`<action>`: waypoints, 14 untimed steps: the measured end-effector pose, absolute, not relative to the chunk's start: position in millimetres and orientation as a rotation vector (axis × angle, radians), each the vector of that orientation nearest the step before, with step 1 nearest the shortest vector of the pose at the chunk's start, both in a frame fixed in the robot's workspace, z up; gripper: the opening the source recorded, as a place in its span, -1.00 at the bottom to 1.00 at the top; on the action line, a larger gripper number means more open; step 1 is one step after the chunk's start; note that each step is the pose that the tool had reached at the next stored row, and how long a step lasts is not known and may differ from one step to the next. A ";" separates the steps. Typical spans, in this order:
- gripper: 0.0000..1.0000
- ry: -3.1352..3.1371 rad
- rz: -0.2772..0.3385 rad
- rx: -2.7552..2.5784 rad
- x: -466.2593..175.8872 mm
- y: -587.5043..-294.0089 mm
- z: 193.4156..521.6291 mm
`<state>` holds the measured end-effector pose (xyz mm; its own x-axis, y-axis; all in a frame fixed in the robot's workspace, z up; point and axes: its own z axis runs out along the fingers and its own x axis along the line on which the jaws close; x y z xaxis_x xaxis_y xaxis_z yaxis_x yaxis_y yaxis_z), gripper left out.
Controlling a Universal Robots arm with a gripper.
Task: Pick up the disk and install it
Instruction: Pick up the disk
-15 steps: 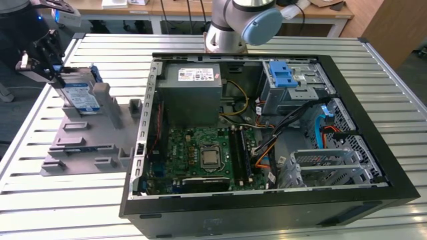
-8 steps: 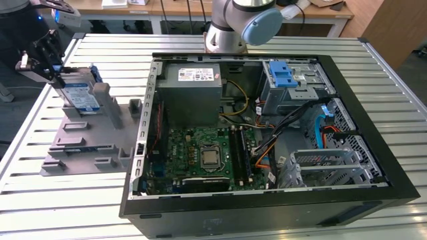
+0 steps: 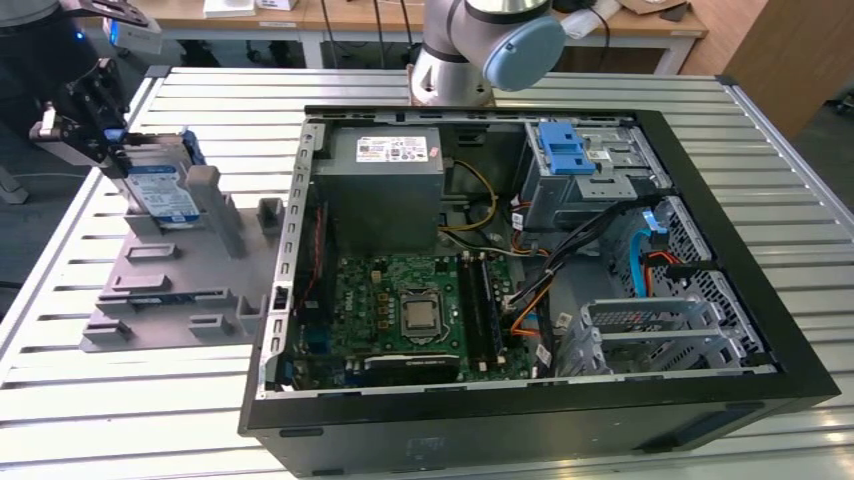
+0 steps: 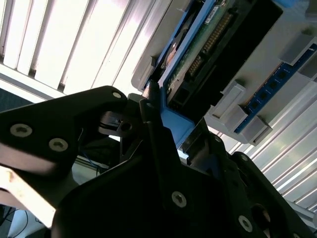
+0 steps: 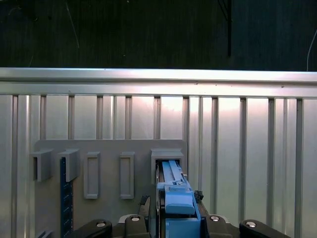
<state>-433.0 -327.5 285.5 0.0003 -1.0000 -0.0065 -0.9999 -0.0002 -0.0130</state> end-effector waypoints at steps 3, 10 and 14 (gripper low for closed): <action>-0.27 2.211 -0.007 -2.212 -433.1 -327.5 285.5; -0.27 2.212 -0.007 -2.212 -433.1 -327.5 285.5; -0.27 2.212 -0.007 -2.212 -433.0 -327.4 286.0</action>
<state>-433.0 -327.4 286.0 0.0002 -1.0000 -0.0064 -0.9999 -0.0002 -0.0130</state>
